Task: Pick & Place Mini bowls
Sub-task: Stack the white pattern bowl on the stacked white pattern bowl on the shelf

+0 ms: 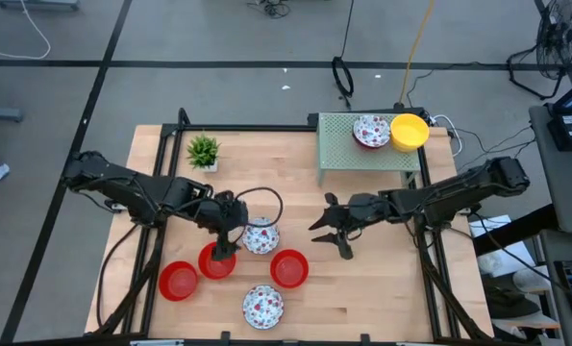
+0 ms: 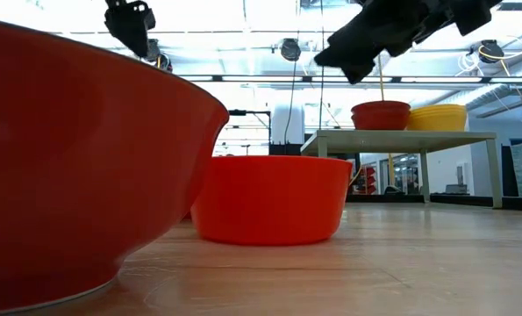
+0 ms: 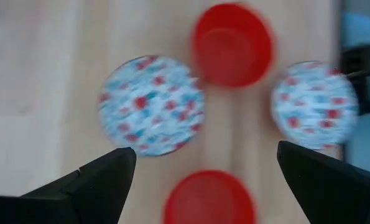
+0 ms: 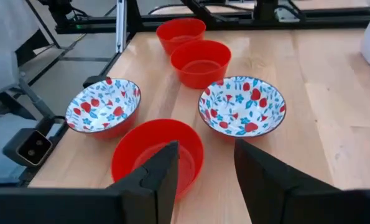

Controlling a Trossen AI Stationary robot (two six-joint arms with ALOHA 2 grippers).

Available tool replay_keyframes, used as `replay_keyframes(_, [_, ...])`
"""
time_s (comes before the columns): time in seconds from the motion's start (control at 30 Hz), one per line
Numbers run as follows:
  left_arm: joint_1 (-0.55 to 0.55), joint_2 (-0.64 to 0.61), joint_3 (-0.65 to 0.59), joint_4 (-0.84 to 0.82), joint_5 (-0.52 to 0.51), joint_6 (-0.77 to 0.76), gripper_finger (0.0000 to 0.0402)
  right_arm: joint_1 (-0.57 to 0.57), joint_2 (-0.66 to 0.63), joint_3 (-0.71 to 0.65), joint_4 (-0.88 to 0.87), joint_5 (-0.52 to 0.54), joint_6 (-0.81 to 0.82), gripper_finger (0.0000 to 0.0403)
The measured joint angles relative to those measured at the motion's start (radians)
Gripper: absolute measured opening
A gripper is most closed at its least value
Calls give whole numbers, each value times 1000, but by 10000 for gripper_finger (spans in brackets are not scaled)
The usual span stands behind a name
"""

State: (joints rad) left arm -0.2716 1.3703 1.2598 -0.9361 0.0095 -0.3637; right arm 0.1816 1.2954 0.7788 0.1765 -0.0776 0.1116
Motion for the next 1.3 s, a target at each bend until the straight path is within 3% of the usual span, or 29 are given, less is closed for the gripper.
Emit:
replay_keyframes(0.3, [-51,16,0,223,41,52,395,30,-90,0,-43,3,69,141])
replay_keyframes(0.57, [-61,146,-11,225,-40,90,395,77,-94,0,-53,3,71,141])
replay_keyframes(0.97, [-64,390,-12,173,-80,74,395,89,-93,0,-86,55,86,141])
replay_keyframes(1.3, [-65,445,-12,163,-116,77,389,89,-93,0,-83,56,90,141])
